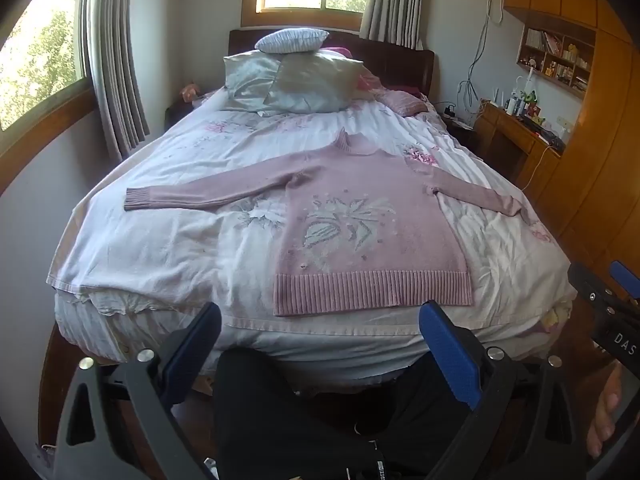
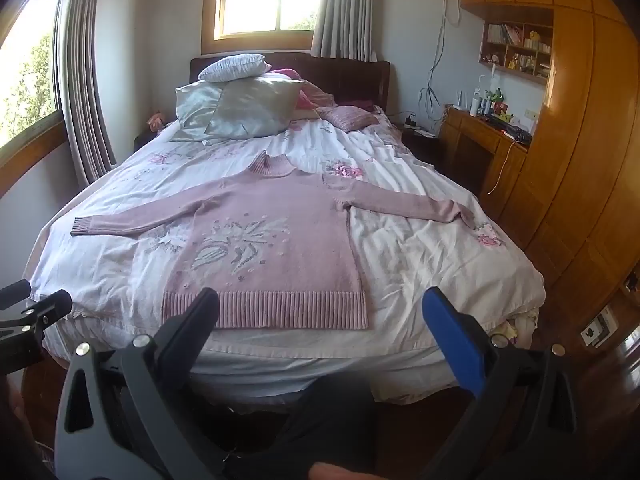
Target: Fold small clothes
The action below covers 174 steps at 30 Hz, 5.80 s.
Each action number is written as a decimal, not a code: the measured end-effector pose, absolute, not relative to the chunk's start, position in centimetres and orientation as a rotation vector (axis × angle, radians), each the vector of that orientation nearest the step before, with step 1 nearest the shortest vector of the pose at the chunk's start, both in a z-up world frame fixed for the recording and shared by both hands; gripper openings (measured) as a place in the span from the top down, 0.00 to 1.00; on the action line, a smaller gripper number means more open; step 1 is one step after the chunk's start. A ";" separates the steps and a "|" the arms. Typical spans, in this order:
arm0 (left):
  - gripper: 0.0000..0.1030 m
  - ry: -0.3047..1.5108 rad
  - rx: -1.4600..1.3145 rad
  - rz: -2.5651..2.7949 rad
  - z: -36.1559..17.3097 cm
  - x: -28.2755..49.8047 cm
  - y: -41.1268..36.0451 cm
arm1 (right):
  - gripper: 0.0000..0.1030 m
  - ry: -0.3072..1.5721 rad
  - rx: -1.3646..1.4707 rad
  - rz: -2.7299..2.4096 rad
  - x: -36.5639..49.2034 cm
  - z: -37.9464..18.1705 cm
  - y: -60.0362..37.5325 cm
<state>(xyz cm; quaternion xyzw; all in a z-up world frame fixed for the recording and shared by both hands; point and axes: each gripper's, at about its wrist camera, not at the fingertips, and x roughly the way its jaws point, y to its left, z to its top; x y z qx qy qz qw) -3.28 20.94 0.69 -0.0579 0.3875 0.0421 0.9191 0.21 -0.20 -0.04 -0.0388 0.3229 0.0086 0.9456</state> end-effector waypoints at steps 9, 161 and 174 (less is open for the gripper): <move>0.03 0.803 -0.106 0.094 0.7 -3.2 20.9 | 0.02 0.659 -0.072 0.018 0.2 0.0 -0.1; 0.04 1.146 -0.723 -0.185 -19.3 29.5 28.6 | 0.94 0.640 0.367 0.177 58.3 -8.1 -14.3; 0.04 0.893 -0.922 -0.395 -18.9 40.3 30.2 | 0.86 0.933 -0.015 0.218 56.6 -26.0 5.9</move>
